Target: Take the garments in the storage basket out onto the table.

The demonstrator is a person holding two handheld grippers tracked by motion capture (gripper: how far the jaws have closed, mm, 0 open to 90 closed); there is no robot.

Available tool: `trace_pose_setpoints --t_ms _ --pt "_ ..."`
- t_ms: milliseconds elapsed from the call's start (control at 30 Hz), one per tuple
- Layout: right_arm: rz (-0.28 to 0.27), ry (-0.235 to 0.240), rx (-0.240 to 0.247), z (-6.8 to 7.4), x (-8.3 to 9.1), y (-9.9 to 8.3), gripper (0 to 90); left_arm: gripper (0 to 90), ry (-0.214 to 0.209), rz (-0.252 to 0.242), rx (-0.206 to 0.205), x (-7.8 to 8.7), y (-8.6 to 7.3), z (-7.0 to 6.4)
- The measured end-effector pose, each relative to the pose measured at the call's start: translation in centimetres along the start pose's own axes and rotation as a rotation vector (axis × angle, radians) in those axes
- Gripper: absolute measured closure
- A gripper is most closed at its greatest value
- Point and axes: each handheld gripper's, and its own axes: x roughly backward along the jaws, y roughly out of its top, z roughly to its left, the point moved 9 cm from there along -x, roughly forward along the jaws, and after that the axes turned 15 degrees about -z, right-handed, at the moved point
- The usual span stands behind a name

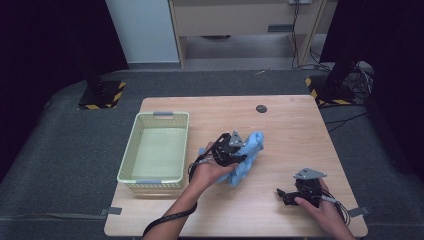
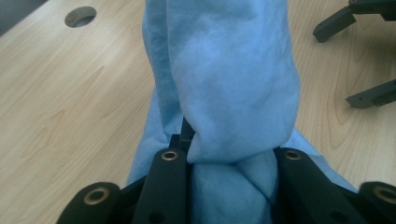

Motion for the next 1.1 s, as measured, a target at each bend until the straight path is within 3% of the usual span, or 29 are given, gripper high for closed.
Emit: trace_pose_setpoints --t_ms 333,467,600,700,867,1100 --pt "0.0 0.0 0.0 0.0 0.0 0.0 0.5 70.0 0.002 0.03 0.03 -2.9 -0.6 -0.4" --pt "0.0 0.002 0.001 0.0 0.0 0.0 0.5 47.6 0.011 0.0 0.057 -3.3 -0.5 -0.5" --pt "-0.001 0.002 0.002 0.0 0.0 0.0 0.5 21.0 0.023 -0.067 0.064 -2.5 0.6 -0.6" --pt "0.0 0.002 0.0 0.0 0.0 0.0 0.5 12.5 0.032 -0.095 0.068 -1.3 1.5 -0.8" --pt "0.001 0.003 0.001 0.0 -0.1 0.1 0.5 8.8 0.036 -0.104 0.064 0.5 1.3 -1.1" --pt "0.0 0.0 0.0 0.0 -0.2 0.1 0.5 11.9 0.059 -0.099 0.078 2.0 -2.2 -2.4"
